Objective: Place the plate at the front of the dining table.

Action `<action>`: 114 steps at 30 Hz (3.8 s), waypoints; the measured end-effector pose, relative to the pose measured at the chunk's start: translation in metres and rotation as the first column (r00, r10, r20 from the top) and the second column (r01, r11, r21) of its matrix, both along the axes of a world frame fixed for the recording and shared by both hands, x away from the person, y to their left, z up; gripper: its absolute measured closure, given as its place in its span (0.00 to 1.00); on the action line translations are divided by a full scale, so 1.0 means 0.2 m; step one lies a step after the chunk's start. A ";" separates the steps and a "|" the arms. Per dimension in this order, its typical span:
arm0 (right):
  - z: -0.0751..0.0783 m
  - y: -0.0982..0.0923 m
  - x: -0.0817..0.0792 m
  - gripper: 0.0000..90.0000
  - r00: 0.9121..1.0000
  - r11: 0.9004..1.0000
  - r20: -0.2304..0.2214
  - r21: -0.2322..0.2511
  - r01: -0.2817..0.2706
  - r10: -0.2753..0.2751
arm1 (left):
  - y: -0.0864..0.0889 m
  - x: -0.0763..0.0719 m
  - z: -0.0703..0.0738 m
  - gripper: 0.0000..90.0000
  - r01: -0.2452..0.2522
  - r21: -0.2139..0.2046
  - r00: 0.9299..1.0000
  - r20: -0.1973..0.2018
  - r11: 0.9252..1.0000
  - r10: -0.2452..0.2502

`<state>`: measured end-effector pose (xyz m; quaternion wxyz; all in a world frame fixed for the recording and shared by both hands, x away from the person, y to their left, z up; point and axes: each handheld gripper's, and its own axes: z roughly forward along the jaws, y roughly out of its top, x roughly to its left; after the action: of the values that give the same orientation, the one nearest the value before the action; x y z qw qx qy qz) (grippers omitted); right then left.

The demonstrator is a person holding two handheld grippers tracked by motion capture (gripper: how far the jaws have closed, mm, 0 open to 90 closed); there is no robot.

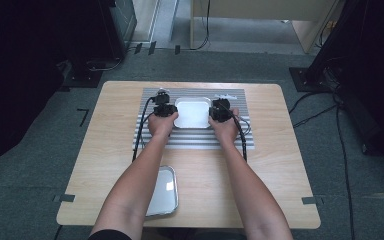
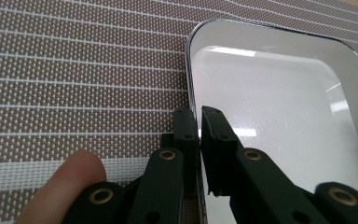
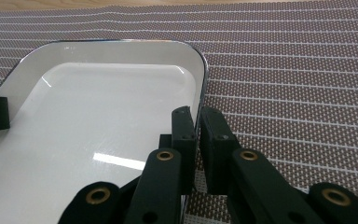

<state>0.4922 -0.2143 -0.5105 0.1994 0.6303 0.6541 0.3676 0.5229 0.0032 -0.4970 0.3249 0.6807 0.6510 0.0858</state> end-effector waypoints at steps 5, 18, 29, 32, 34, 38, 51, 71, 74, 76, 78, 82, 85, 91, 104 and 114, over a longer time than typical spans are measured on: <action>-0.01 0.00 0.00 0.96 1.000 1.000 0.003 0.008 0.001 -0.001 | 0.00 0.00 0.00 0.91 0.011 -0.009 1.000 0.000 1.000 -0.011; -0.01 -0.07 -0.01 0.73 1.000 0.995 -0.031 0.098 -0.001 0.004 | 0.03 -0.02 0.04 0.65 -0.004 -0.022 0.997 0.075 1.000 0.005; 0.04 -0.14 -0.03 0.45 0.998 0.990 -0.066 0.144 -0.012 0.021 | 0.10 -0.08 0.06 0.52 0.021 -0.043 0.994 0.112 0.999 -0.016; 0.07 -0.12 -0.05 0.42 0.996 0.985 -0.058 0.161 -0.059 0.069 | 0.11 -0.11 0.07 0.44 0.023 0.033 0.992 0.125 0.999 -0.027; 0.09 -0.10 -0.07 0.38 0.993 0.984 -0.055 0.154 -0.092 0.101 | 0.12 -0.13 0.08 0.39 0.042 0.038 0.991 0.122 0.998 -0.046; 0.11 -0.08 -0.10 0.28 0.993 0.986 -0.047 0.131 -0.105 0.112 | 0.15 -0.17 0.10 0.33 0.055 0.025 0.989 0.136 0.998 -0.058; 0.10 -0.14 -0.26 0.25 0.991 0.989 -0.010 0.065 -0.130 0.131 | 0.34 -0.31 0.08 0.29 0.059 -0.032 0.990 0.132 0.998 -0.054; 0.14 -0.22 -0.45 0.25 0.990 0.991 0.055 -0.001 -0.131 0.131 | 0.55 -0.53 0.16 0.29 0.092 -0.046 0.972 0.219 0.995 -0.080; 0.14 -0.22 -0.48 0.25 0.988 0.990 0.061 -0.008 -0.141 0.141 | 0.57 -0.59 0.17 0.29 0.109 -0.062 0.966 0.240 0.992 -0.091; 0.15 -0.21 -0.50 0.24 0.986 0.989 0.070 -0.018 -0.148 0.149 | 0.58 -0.61 0.18 0.29 0.118 -0.056 0.963 0.251 0.991 -0.101; 0.16 -0.21 -0.52 0.24 0.985 0.988 0.072 -0.024 -0.154 0.155 | 0.60 -0.64 0.18 0.29 0.120 -0.061 0.961 0.258 0.991 -0.101; 0.18 -0.19 -0.56 0.23 0.982 0.985 0.082 -0.040 -0.170 0.173 | 0.62 -0.69 0.19 0.29 0.124 -0.052 0.955 0.279 0.991 -0.105; 0.18 -0.19 -0.59 0.23 0.980 0.983 0.086 -0.049 -0.176 0.180 | 0.64 -0.73 0.19 0.29 0.126 -0.038 0.952 0.284 0.991 -0.110; 0.19 -0.25 -0.66 0.23 0.984 0.989 0.105 -0.003 -0.147 0.147 | 0.68 -0.80 0.19 0.29 0.130 -0.011 0.946 0.301 0.991 -0.121; 0.20 -0.38 -0.79 0.24 0.984 0.991 0.127 0.015 -0.132 0.129 | 0.81 -0.92 0.12 0.30 0.106 -0.035 0.952 0.291 0.994 -0.091; 0.15 -0.43 -0.89 0.24 0.985 0.991 0.110 -0.011 -0.134 0.134 | 0.89 -1.02 0.07 0.30 0.099 -0.046 0.955 0.284 0.994 -0.082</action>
<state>0.3137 -0.3005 -0.4803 0.2113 0.5633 0.6836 0.4131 0.3194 0.1806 -0.4824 0.4382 0.6806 0.5684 0.1473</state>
